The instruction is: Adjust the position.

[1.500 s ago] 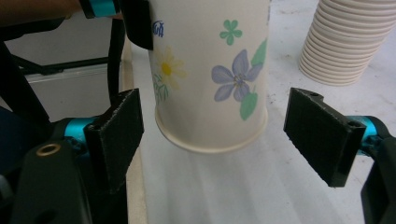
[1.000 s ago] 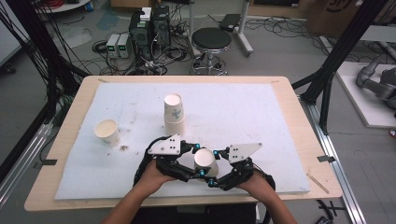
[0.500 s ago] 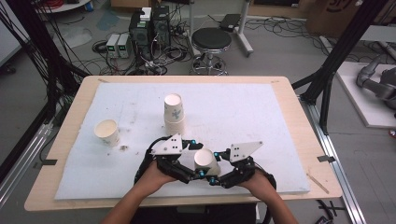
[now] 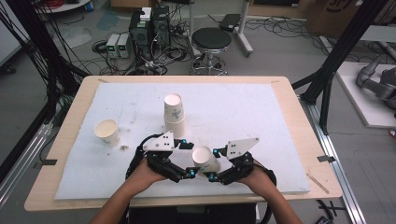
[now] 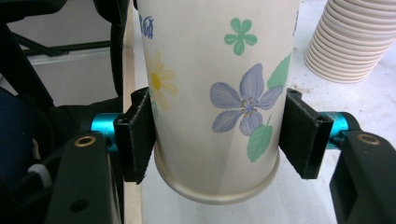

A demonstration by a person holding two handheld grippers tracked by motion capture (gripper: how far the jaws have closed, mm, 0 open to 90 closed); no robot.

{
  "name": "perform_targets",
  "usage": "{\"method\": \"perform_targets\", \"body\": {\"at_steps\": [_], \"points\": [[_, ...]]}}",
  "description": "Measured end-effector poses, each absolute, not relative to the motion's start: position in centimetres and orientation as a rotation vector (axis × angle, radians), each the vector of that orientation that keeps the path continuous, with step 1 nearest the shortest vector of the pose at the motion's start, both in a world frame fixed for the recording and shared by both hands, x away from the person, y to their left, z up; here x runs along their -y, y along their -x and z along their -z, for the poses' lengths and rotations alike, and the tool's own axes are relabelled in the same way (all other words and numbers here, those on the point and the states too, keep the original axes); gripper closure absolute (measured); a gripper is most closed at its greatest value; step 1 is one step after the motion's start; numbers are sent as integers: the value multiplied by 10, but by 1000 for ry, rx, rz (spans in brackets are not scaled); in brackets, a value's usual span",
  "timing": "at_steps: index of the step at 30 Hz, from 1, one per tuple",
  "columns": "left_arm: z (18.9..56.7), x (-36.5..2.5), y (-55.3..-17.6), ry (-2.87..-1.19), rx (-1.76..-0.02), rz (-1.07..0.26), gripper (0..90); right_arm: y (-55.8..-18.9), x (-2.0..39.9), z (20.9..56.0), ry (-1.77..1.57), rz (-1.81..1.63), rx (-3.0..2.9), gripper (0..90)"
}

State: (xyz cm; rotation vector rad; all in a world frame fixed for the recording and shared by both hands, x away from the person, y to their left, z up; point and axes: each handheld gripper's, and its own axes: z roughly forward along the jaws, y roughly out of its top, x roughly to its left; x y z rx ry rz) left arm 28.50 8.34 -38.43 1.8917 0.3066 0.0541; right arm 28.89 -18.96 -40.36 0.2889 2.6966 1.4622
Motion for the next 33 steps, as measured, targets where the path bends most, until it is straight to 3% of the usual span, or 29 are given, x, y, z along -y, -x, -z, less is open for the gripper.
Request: {"method": "perform_targets", "body": {"at_steps": [13,33], "points": [[380,-90,-287,-1965,-294,-30,168,-292,182,407,-233,-1311,-2780,353],[370,-75,-292,-2131,-229,-31,168,-295,159,381,-58,-1007,-2847,352]]}}
